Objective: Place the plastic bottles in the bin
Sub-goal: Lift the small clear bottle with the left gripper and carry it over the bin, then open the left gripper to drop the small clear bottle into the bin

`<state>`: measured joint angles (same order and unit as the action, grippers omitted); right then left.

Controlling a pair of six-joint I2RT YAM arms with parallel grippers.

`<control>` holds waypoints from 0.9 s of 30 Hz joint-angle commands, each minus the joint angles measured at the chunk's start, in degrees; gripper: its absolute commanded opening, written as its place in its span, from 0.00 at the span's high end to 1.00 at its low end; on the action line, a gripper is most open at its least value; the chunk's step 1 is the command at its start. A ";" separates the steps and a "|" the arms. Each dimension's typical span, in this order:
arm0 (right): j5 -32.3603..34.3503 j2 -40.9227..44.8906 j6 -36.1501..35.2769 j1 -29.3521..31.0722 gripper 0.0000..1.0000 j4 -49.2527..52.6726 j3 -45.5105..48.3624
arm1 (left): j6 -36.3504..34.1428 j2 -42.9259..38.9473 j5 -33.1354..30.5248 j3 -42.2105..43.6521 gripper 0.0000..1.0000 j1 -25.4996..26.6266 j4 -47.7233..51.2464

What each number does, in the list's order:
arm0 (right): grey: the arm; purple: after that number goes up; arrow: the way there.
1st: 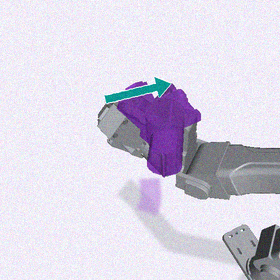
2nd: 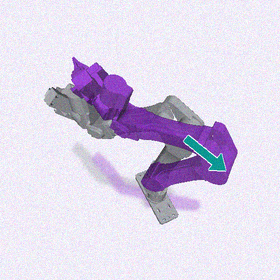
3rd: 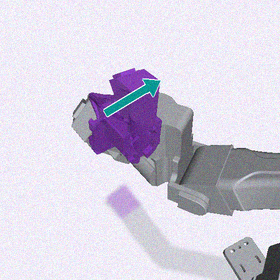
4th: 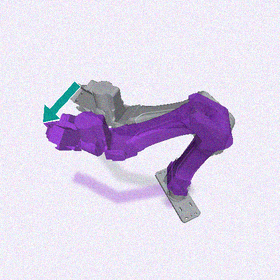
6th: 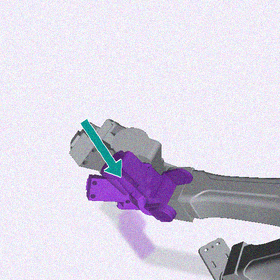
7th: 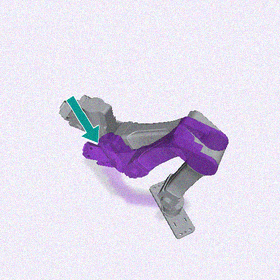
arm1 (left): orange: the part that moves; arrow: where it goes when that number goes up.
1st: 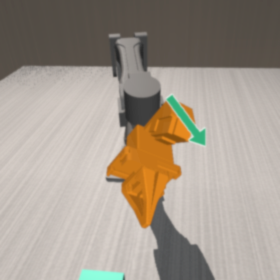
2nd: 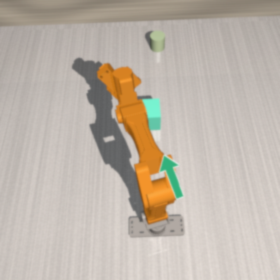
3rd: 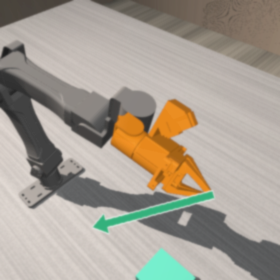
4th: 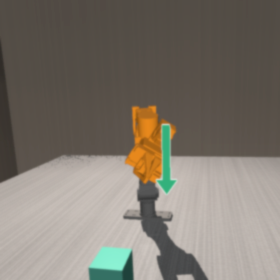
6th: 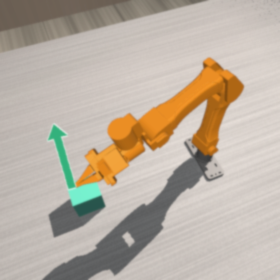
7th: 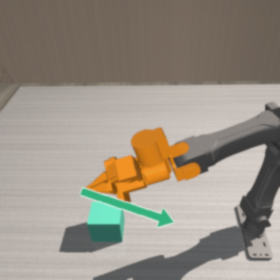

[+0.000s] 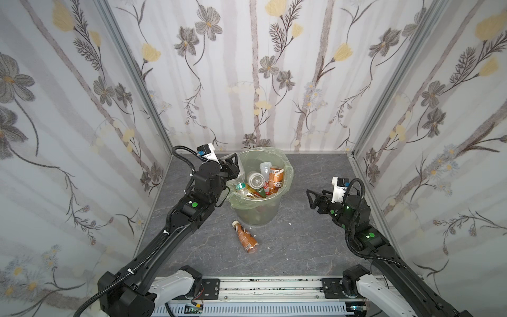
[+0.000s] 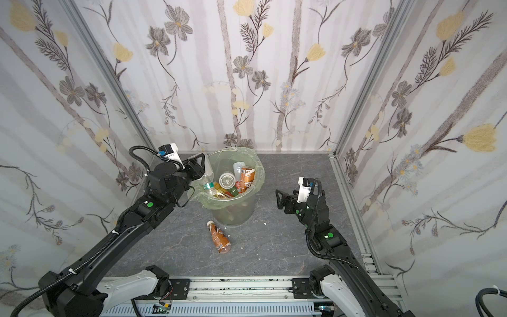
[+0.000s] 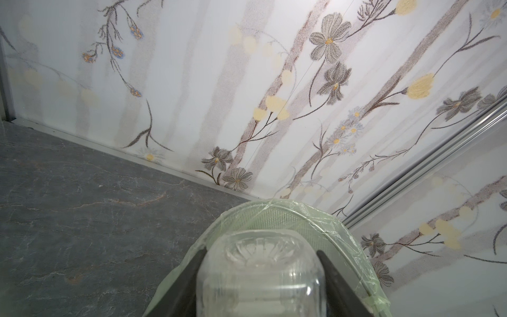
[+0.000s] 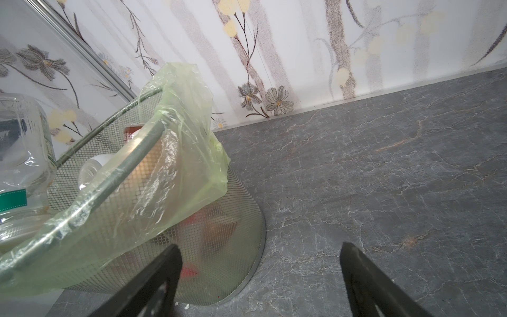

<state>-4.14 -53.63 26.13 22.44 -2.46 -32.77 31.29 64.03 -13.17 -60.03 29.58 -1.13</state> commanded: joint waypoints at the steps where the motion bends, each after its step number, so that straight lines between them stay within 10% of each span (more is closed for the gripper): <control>1: -0.59 -0.97 0.67 0.07 0.10 -2.08 -0.11 | 0.88 -0.22 2.93 1.26 0.43 -0.05 -1.86; 18: -1.22 -2.80 1.16 0.37 0.10 -2.64 -0.39 | -6.44 -1.98 5.27 1.48 0.29 -0.10 0.57; 27: -1.13 -2.78 1.67 0.47 0.10 -2.77 -0.18 | -20.41 0.94 10.58 -5.59 0.50 -0.05 3.65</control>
<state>-4.62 -56.34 26.96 22.76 -3.07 -32.91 17.72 64.23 -5.82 -64.07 29.58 1.34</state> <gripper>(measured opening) 0.896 0.505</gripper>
